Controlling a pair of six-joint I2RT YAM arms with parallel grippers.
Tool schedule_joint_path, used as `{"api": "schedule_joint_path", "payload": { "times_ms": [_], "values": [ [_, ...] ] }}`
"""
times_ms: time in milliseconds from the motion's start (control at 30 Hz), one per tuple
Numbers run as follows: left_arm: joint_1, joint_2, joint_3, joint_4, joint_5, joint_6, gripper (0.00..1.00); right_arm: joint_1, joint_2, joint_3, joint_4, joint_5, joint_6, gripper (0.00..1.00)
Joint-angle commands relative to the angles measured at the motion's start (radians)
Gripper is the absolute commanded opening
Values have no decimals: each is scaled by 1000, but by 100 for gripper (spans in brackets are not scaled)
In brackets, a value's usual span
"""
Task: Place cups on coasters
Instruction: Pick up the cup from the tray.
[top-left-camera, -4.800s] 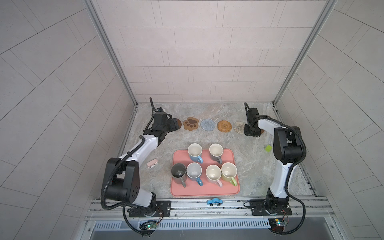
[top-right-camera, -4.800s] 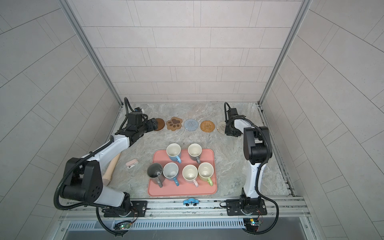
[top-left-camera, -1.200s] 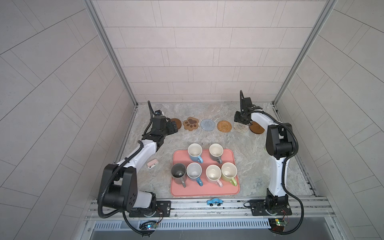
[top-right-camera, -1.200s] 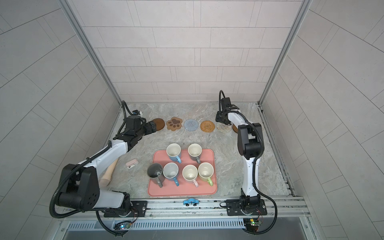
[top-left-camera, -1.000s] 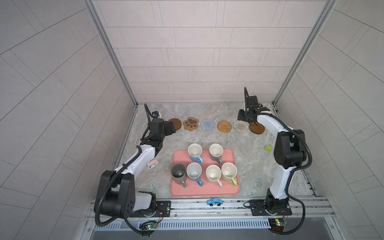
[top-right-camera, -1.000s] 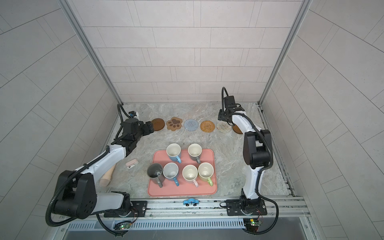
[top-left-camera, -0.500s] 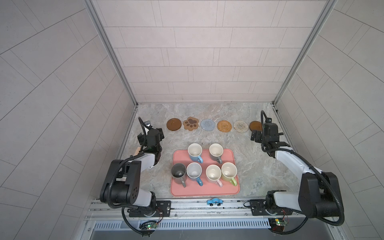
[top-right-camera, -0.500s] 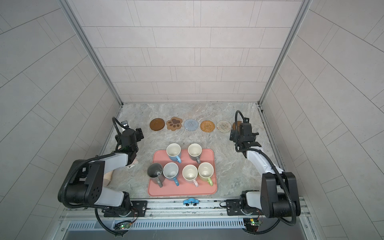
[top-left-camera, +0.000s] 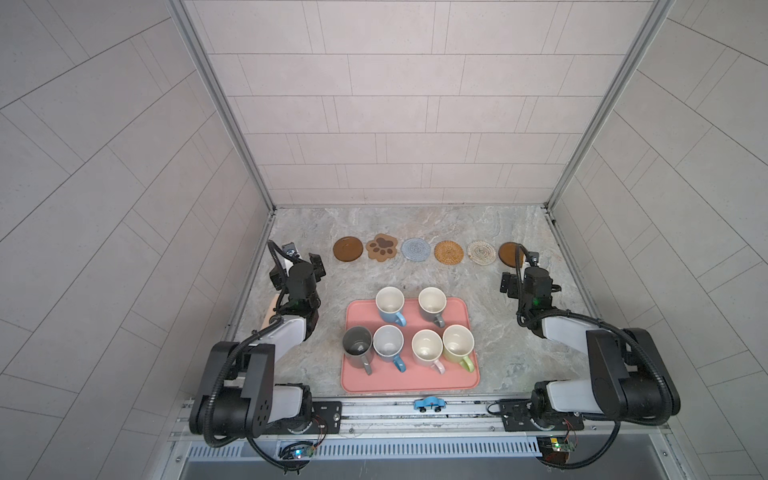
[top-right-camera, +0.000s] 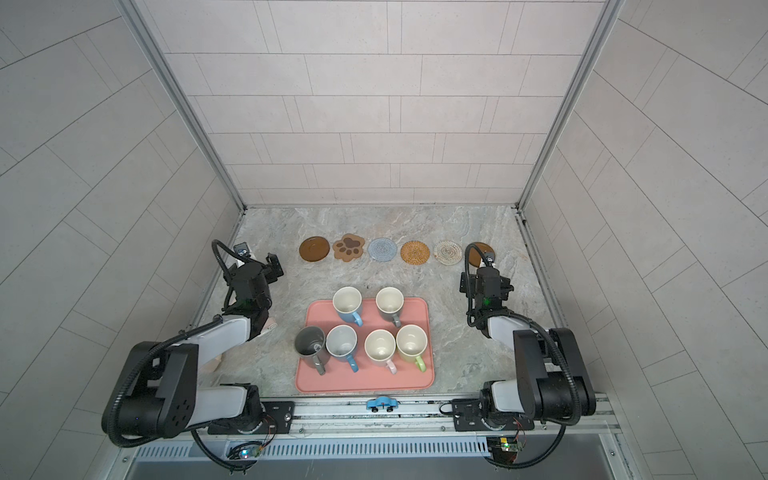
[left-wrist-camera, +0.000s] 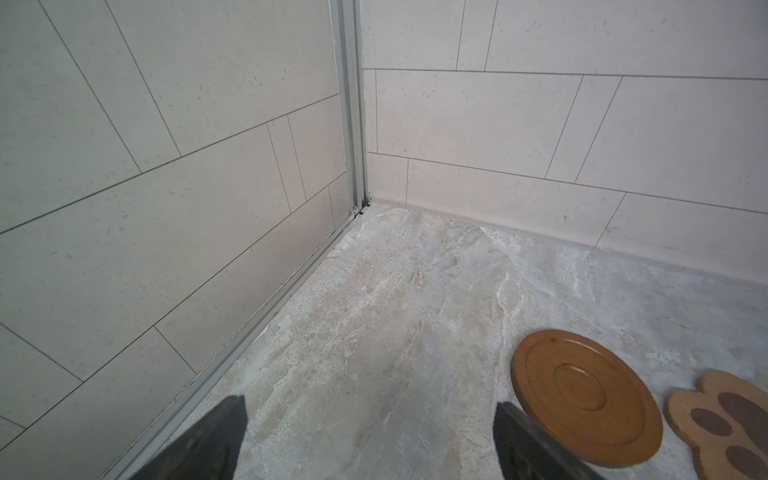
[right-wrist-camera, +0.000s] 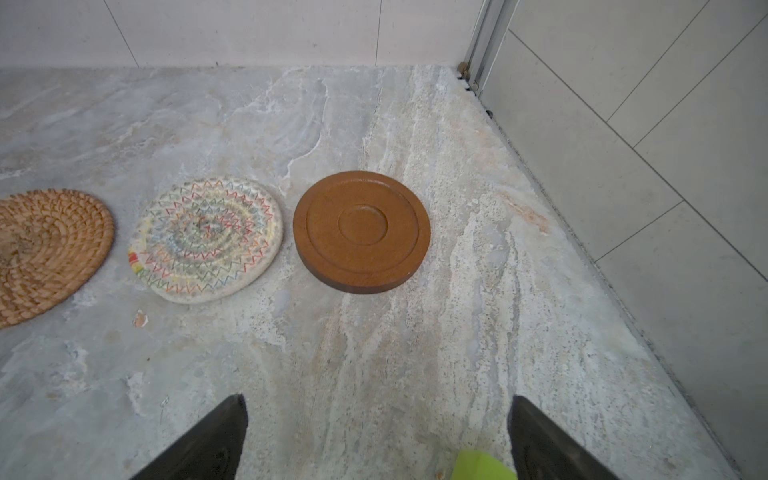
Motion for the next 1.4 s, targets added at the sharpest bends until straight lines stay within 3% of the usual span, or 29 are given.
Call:
{"api": "schedule_joint_path", "payload": {
  "times_ms": [0, 100, 267, 400, 600, 833, 1033, 1233, 1367],
  "values": [
    [5, 49, -26, -15, 21, -1, 100, -2, 19, 0, 94, 34, 11, 100],
    [8, 137, -76, 160, -1, -24, 100, 0, 15, -34, 160, 26, 4, 100],
    [5, 272, -97, 339, 80, 29, 100, 9, 29, -53, 203, 32, -2, 99],
    [3, 251, -94, 294, 80, 21, 100, 22, 60, -57, 239, 61, -12, 99],
    [-2, 148, -117, 270, 35, 19, 100, 46, -233, 154, -316, 64, -38, 99],
    [-9, -115, 65, -233, 44, 12, 100, 107, -359, 378, -871, 25, 85, 99],
    [-9, -173, 262, -637, 108, -82, 100, 253, -312, 479, -1112, 6, 195, 99],
    [-10, -167, 376, -992, 177, -291, 100, 378, -216, 655, -1337, -47, 290, 99],
    [-9, -184, 410, -1128, 340, -276, 100, 465, -189, 703, -1376, -39, 239, 99]
  ]
}}
